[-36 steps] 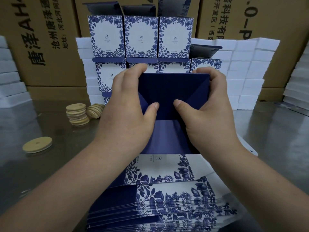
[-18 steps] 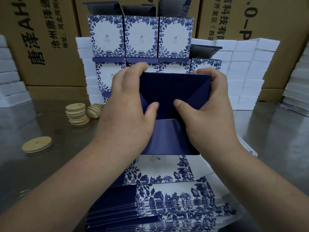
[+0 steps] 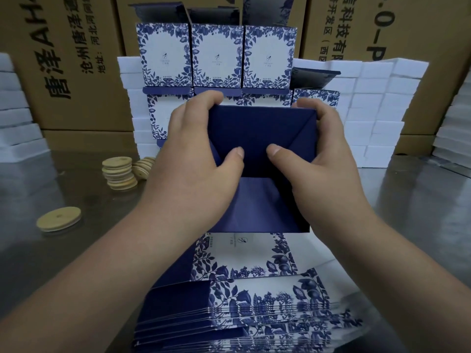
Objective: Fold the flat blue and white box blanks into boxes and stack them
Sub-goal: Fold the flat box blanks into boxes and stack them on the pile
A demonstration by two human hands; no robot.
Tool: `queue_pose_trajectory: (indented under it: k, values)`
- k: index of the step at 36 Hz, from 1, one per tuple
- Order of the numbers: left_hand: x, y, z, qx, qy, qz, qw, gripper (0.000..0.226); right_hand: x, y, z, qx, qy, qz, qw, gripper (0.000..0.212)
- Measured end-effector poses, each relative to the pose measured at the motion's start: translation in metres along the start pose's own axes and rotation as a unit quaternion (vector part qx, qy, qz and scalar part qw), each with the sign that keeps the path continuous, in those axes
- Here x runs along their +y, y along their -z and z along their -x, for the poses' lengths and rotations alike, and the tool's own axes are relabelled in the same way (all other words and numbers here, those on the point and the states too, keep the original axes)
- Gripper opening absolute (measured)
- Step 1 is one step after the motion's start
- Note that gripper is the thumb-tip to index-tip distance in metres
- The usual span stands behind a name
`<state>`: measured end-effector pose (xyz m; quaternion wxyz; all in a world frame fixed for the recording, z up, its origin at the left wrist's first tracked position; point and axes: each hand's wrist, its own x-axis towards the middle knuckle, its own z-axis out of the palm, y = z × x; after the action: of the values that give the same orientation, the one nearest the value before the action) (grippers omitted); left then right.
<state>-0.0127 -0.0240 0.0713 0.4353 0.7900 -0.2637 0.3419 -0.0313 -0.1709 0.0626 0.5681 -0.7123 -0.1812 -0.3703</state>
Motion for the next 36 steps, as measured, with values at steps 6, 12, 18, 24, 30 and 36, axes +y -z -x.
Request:
queue_pose_trajectory:
  k: [6,12,18,24,30,36]
  values:
    - [-0.002,0.007,-0.007,0.017,0.026,0.115,0.993,0.043,-0.003,0.003,-0.003,-0.051,-0.023,-0.084,0.995,0.07]
    - [-0.002,0.009,-0.012,0.039,0.086,0.314,0.945,0.052,-0.001,0.002,-0.003,-0.051,-0.057,-0.157,0.985,0.067]
    - [-0.013,0.009,-0.014,-0.027,0.058,0.403,0.913,0.044,-0.002,0.006,-0.008,-0.003,-0.102,-0.203,0.974,0.064]
    - [-0.005,0.007,-0.007,-0.074,0.056,0.509,0.856,0.053,-0.004,0.009,-0.009,-0.007,-0.14,-0.23,0.963,0.059]
    - [-0.002,0.008,-0.01,-0.072,0.12,0.57,0.81,0.052,-0.009,0.01,-0.008,-0.082,-0.123,-0.282,0.948,0.066]
    - [-0.001,0.009,-0.011,-0.077,0.171,0.582,0.791,0.048,-0.006,0.008,-0.007,-0.08,-0.101,-0.293,0.948,0.068]
